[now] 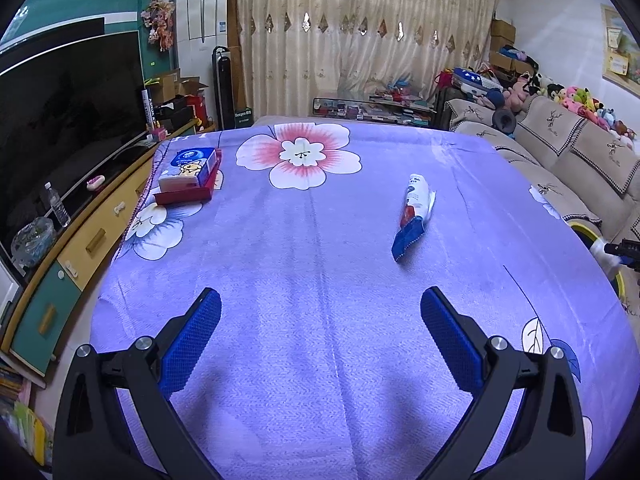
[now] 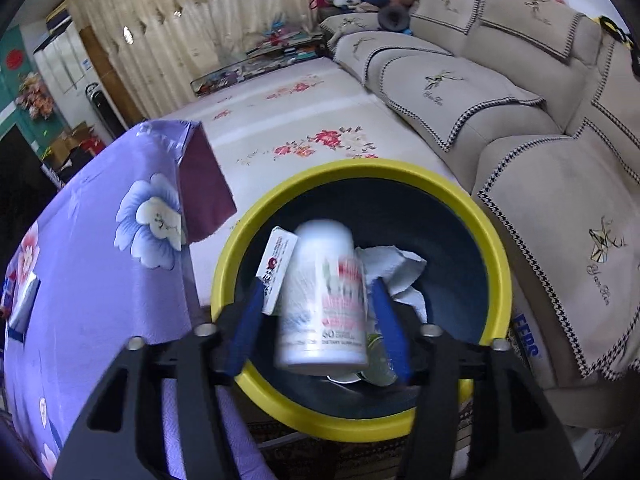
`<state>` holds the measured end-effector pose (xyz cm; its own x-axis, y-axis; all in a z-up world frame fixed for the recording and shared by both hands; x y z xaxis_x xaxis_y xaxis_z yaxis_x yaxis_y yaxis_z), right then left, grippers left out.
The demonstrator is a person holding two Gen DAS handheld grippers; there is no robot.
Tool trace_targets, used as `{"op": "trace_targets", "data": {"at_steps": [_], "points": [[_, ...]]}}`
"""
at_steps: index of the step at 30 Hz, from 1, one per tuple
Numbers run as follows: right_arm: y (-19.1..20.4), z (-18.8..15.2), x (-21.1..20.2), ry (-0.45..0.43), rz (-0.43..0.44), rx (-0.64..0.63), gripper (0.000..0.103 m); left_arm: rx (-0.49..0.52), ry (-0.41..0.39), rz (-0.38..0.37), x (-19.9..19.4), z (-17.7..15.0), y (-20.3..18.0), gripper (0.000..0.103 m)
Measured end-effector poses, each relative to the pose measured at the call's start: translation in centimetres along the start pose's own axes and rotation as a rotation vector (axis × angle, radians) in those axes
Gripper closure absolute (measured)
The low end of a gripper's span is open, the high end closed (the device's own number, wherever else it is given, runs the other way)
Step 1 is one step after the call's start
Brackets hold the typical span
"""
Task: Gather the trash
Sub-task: 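Carry the supplement bottle over the yellow bin and open the right gripper, then grasp the white-and-blue tube with the left gripper and lift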
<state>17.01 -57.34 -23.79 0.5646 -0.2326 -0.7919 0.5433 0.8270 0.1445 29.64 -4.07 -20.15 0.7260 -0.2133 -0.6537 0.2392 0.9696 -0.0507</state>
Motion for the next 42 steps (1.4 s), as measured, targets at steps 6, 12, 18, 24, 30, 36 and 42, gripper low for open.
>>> {"op": "trace_targets", "data": {"at_steps": [6,12,18,24,30,36,42], "points": [[1.1,0.2,-1.3,-0.031,0.017,-0.011,0.046,0.007,0.016,-0.02,0.2,-0.1,-0.4,0.005],[3.0,0.1,-1.9,-0.046,0.028,-0.05,0.045,0.05,0.058,-0.05,0.7,-0.5,-2.3,0.005],[3.8,-0.3,-2.3,-0.05,0.044,-0.069,0.045,0.112,0.121,-0.117,1.8,1.0,-5.1,0.005],[3.7,-0.6,-2.4,-0.045,0.058,-0.067,0.045,0.207,0.151,-0.119,5.2,4.0,-7.9,0.005],[4.0,-0.2,-2.5,-0.044,0.062,-0.079,0.045,0.216,0.227,-0.142,9.8,6.3,-9.7,0.018],[3.9,-0.2,-2.5,-0.044,0.065,-0.076,0.045,0.216,0.294,-0.146,13.2,6.7,-10.4,0.035],[3.6,-0.3,-2.6,-0.044,0.069,-0.067,0.045,0.233,0.305,-0.14,14.0,6.5,-10.9,0.06]]}}
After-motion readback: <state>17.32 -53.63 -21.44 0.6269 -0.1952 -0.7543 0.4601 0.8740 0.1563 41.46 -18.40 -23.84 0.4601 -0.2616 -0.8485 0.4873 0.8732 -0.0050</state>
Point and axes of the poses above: each gripper's, at about its wrist camera, not at the fingertips, and x roughly the way its jaws point, y to its left, z to its top, the point moved 8 cm from there along x, roughly the way its jaws point, and after that the axes turned 2 degrees about -x, right-handed, at the moved point
